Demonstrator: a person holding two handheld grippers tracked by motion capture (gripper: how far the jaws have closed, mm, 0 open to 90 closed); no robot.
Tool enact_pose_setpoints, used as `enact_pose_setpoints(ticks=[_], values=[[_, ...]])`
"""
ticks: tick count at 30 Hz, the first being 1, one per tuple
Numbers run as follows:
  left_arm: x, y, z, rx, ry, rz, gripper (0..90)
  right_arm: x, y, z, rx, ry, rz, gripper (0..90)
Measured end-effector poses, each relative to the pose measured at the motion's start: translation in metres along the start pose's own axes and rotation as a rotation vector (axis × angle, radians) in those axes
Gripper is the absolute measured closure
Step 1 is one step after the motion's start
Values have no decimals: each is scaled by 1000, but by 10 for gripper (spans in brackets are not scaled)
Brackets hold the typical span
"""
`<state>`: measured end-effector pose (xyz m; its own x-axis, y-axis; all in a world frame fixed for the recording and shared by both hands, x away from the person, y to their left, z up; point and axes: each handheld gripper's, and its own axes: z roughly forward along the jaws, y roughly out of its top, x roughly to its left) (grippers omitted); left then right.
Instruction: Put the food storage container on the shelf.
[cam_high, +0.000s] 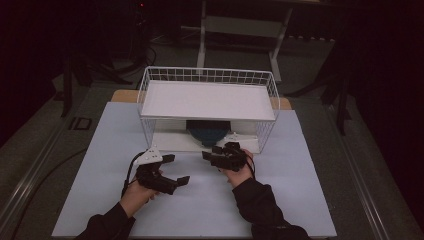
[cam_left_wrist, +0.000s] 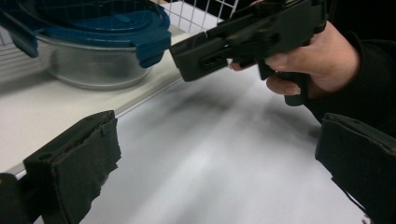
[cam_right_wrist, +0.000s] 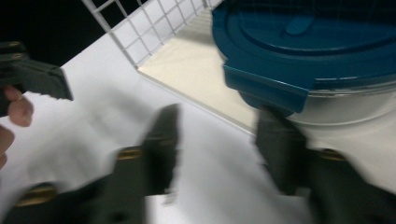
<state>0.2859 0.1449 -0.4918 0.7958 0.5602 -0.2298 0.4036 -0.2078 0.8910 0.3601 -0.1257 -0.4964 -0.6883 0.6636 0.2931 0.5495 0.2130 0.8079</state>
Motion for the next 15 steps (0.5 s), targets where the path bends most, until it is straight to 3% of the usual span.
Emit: enact_pose_setpoints(ticks=[1, 2, 3, 5, 10, 15], values=[[0, 0, 0, 0, 0, 0, 0, 0, 0, 0, 0, 0, 0, 382], [-2, 1, -1, 1, -2, 7, 0, 2, -2, -5, -27, 15, -9, 248], [-2, 1, -1, 1, -2, 7, 0, 2, -2, -5, -27, 15, -9, 248], [-5, 3, -4, -6, -7, 11, 0, 3, -4, -13, -39, 62, 3, 188], [-9, 4, -9, -11, -6, 24, 0, 3, -8, -26, -42, 66, -3, 153], [-13, 4, -19, -10, -2, 44, 0, 2, -18, -49, -48, 39, -32, 151]])
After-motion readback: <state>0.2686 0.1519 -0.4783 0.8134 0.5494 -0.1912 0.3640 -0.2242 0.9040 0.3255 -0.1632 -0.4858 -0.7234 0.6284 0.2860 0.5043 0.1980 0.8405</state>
